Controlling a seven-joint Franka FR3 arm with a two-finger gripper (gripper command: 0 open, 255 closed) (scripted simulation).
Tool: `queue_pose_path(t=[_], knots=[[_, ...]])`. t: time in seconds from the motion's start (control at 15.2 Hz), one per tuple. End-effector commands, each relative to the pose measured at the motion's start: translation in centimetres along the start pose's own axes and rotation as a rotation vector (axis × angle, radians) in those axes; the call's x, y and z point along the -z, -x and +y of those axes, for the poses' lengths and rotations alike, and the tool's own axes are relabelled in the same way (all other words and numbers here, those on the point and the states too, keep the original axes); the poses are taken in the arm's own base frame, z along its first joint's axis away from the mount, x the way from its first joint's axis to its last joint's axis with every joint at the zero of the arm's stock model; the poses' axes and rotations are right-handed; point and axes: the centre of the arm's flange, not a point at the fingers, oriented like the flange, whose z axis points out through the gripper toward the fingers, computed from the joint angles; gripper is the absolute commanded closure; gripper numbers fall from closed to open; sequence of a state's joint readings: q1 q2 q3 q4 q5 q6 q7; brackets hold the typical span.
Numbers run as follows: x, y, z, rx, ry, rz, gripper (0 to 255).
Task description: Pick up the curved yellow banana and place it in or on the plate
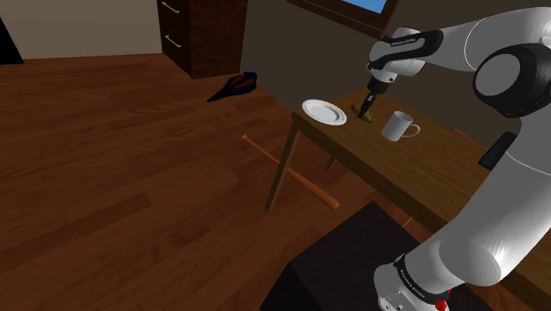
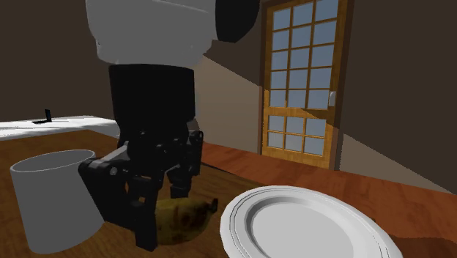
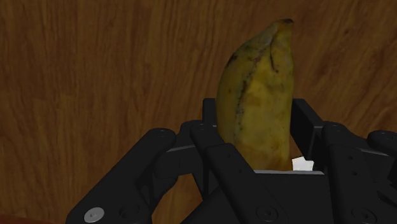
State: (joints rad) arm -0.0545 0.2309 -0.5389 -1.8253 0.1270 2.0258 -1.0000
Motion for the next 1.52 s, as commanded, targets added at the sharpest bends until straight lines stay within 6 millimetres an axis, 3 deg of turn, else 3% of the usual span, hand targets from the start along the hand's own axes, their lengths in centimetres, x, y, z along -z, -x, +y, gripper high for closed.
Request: queue_pose_path(t=[0.0, 0.59, 1.45], knots=[[1.1, 0.0, -0.1, 0.0, 0.0, 0.0, 255], [5.8, 0.0, 0.0, 0.0, 0.0, 0.0, 255], [5.3, -14.2, -8.4, 0.0, 0.0, 0.0, 255]])
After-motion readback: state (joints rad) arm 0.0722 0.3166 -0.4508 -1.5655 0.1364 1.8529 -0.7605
